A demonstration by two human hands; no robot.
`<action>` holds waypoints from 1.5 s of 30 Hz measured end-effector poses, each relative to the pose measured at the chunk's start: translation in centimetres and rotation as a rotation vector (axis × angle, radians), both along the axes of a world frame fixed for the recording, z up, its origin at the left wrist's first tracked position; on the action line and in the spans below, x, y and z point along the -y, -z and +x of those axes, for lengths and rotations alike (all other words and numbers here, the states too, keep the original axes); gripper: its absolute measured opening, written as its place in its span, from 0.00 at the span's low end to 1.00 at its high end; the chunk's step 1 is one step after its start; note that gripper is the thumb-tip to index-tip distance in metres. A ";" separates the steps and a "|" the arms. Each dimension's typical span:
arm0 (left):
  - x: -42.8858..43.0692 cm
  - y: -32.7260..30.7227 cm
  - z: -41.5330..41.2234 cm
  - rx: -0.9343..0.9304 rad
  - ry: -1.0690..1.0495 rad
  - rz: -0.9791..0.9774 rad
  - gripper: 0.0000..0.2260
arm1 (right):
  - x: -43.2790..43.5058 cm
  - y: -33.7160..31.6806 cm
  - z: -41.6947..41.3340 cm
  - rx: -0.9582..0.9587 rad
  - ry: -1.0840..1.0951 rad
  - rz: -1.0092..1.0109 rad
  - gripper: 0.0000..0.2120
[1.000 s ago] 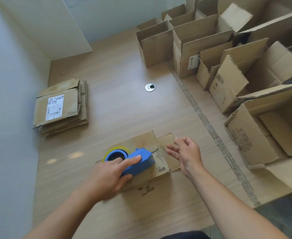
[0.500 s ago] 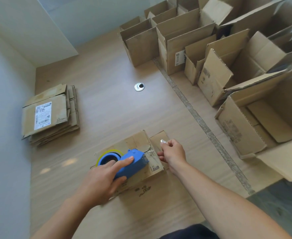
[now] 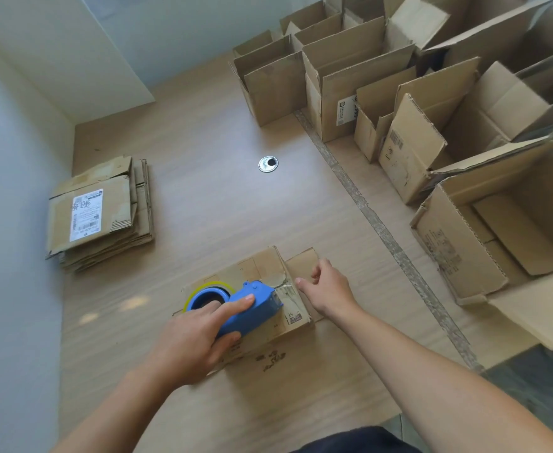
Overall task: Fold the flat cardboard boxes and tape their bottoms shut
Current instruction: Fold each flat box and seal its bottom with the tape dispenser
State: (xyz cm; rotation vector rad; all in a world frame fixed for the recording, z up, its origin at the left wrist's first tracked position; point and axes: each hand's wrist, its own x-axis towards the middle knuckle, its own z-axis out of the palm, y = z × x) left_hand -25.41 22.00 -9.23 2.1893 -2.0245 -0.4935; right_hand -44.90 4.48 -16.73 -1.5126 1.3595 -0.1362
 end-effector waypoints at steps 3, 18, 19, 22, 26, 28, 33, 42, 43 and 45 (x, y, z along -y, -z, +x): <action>0.1 -0.1 0.0 -0.009 0.010 0.008 0.26 | -0.3 -1.4 0.5 0.206 -0.040 -0.009 0.15; 4.0 -6.6 3.1 -0.123 -0.066 0.311 0.24 | -1.3 -0.5 1.7 -0.040 -0.255 -0.174 0.20; 4.1 -6.9 3.4 -0.147 -0.087 0.334 0.23 | -1.2 -0.4 1.7 -0.033 -0.262 -0.174 0.20; 3.7 -7.5 5.0 -0.211 -0.148 0.402 0.22 | -1.1 -0.5 1.8 -0.042 -0.281 -0.178 0.20; 2.0 -8.1 7.9 -0.325 -0.232 0.460 0.23 | -0.8 -0.4 2.0 -0.097 -0.284 -0.173 0.18; 1.1 -8.2 9.5 -0.384 -0.256 0.466 0.24 | -0.8 -0.5 2.2 -0.109 -0.268 -0.172 0.18; -0.8 -7.6 11.8 -0.504 -0.271 0.486 0.26 | -1.2 -1.1 2.3 -0.150 -0.225 -0.186 0.17; -4.0 -6.4 14.9 -0.622 -0.268 0.504 0.25 | -1.7 -1.7 2.6 -0.239 -0.180 -0.190 0.20; -4.2 -6.2 15.2 -0.621 -0.261 0.509 0.25 | -1.8 -1.8 2.7 -0.242 -0.174 -0.194 0.20; -4.6 -5.9 15.8 -0.609 -0.245 0.516 0.25 | -2.0 -2.0 2.8 -0.253 -0.171 -0.199 0.20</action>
